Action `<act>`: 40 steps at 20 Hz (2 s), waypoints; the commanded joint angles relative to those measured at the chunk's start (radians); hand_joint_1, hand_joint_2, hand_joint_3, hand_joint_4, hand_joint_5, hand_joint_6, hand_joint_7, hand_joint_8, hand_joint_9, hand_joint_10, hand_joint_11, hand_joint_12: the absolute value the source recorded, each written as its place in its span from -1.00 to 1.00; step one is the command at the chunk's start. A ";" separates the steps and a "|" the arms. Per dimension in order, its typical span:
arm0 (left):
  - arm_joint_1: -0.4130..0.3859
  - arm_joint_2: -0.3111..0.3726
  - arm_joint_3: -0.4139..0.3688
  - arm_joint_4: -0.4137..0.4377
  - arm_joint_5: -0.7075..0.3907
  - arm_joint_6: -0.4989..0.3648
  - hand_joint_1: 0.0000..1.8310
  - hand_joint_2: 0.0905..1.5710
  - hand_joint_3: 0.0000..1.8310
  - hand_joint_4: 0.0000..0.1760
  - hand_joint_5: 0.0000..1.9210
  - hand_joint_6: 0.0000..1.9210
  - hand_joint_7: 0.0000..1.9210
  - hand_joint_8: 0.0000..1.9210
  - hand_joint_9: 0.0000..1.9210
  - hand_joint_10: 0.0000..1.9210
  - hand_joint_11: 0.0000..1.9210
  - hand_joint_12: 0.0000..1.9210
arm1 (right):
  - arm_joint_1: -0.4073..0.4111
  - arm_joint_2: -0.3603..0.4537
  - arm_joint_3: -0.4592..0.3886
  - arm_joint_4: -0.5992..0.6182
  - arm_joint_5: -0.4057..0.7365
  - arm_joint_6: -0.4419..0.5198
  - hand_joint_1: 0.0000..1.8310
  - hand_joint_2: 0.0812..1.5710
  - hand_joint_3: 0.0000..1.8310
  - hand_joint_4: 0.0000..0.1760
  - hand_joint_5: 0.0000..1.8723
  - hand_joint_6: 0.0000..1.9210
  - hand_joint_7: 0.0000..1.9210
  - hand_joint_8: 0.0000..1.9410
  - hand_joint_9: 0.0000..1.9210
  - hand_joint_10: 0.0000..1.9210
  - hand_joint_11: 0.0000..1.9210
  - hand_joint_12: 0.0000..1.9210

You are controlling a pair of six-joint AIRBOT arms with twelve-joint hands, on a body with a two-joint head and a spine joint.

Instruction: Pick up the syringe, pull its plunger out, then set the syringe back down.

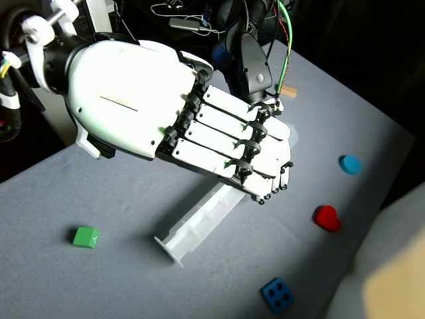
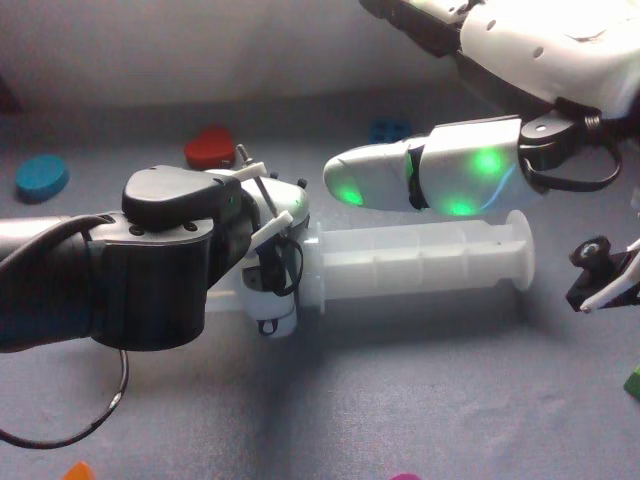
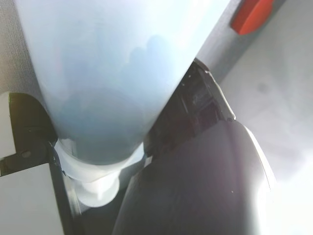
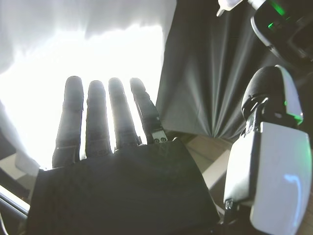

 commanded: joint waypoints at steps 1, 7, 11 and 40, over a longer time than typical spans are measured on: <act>-0.005 0.000 -0.003 0.064 -0.009 -0.001 0.01 0.57 -1.00 -1.00 -0.49 -0.22 -0.49 -0.35 -0.56 -0.30 -0.79 0.33 | 0.010 -0.001 -0.001 -0.054 0.049 0.003 -0.80 0.11 -1.00 -1.00 -1.00 -1.00 -1.00 -1.00 -1.00 -1.00 -1.00 -0.72; -0.002 0.000 -0.007 0.075 -0.009 -0.004 -0.46 0.41 -1.00 -1.00 -0.67 -1.00 -0.71 -1.00 -0.74 -1.00 -1.00 -0.34 | 0.009 -0.001 -0.001 -0.054 0.054 0.003 -0.81 0.12 -0.99 -1.00 -1.00 -1.00 -1.00 -1.00 -1.00 -1.00 -1.00 -0.71; -0.002 0.000 -0.010 0.075 -0.009 -0.004 -0.49 0.34 -1.00 -1.00 -0.85 -1.00 -0.87 -0.99 -0.86 -1.00 -1.00 -0.60 | 0.007 -0.001 -0.001 -0.053 0.057 0.003 -0.81 0.12 -1.00 -1.00 -1.00 -1.00 -1.00 -1.00 -1.00 -1.00 -1.00 -0.70; -0.124 0.107 -0.076 0.075 0.011 0.099 -0.78 0.22 -1.00 -1.00 -1.00 -1.00 -1.00 -1.00 -1.00 -1.00 -0.98 -0.99 | 0.049 0.000 -0.020 0.049 0.098 -0.047 -0.81 0.13 -1.00 -1.00 -1.00 -1.00 -1.00 -1.00 -1.00 -1.00 -1.00 -0.80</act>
